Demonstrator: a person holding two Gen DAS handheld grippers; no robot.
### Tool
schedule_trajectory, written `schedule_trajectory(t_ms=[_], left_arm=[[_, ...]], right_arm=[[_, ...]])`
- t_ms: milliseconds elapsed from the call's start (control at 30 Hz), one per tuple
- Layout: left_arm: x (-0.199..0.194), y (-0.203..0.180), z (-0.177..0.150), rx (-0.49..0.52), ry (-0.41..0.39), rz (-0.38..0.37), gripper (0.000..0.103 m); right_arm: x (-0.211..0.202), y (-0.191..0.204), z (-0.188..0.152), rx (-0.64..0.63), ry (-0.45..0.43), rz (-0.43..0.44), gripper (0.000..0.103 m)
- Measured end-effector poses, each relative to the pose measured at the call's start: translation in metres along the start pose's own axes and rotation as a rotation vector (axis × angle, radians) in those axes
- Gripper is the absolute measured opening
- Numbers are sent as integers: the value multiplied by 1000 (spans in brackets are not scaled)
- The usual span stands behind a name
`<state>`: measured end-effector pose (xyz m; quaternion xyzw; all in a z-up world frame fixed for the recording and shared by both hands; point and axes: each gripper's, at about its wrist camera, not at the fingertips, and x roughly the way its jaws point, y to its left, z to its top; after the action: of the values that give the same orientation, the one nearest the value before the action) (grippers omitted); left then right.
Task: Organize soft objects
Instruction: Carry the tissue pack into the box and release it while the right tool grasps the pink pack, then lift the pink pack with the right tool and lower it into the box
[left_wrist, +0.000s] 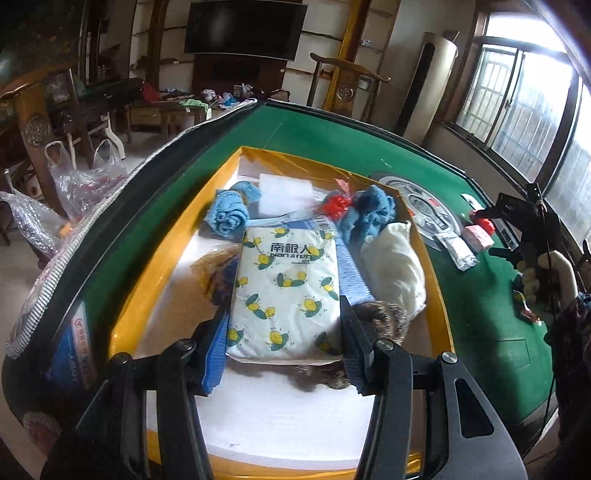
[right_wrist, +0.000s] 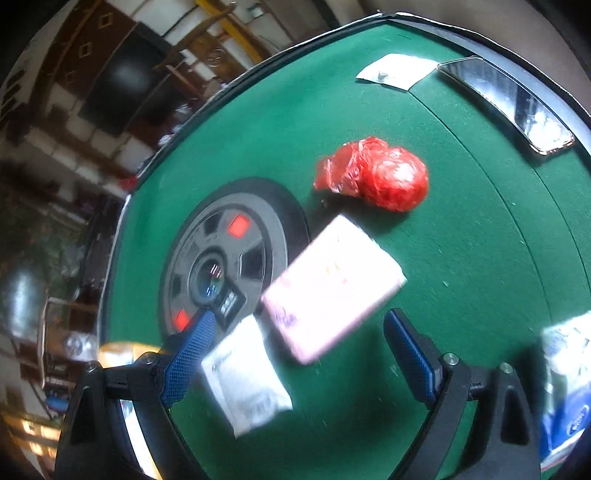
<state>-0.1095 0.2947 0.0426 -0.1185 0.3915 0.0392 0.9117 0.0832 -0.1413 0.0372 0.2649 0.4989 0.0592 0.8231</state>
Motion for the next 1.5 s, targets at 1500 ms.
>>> schedule_trajectory(t_ms=[1500], left_arm=[[-58, 92, -25, -301, -153, 22, 72]], right_arm=[[-9, 258, -305, -1029, 251, 320, 52]])
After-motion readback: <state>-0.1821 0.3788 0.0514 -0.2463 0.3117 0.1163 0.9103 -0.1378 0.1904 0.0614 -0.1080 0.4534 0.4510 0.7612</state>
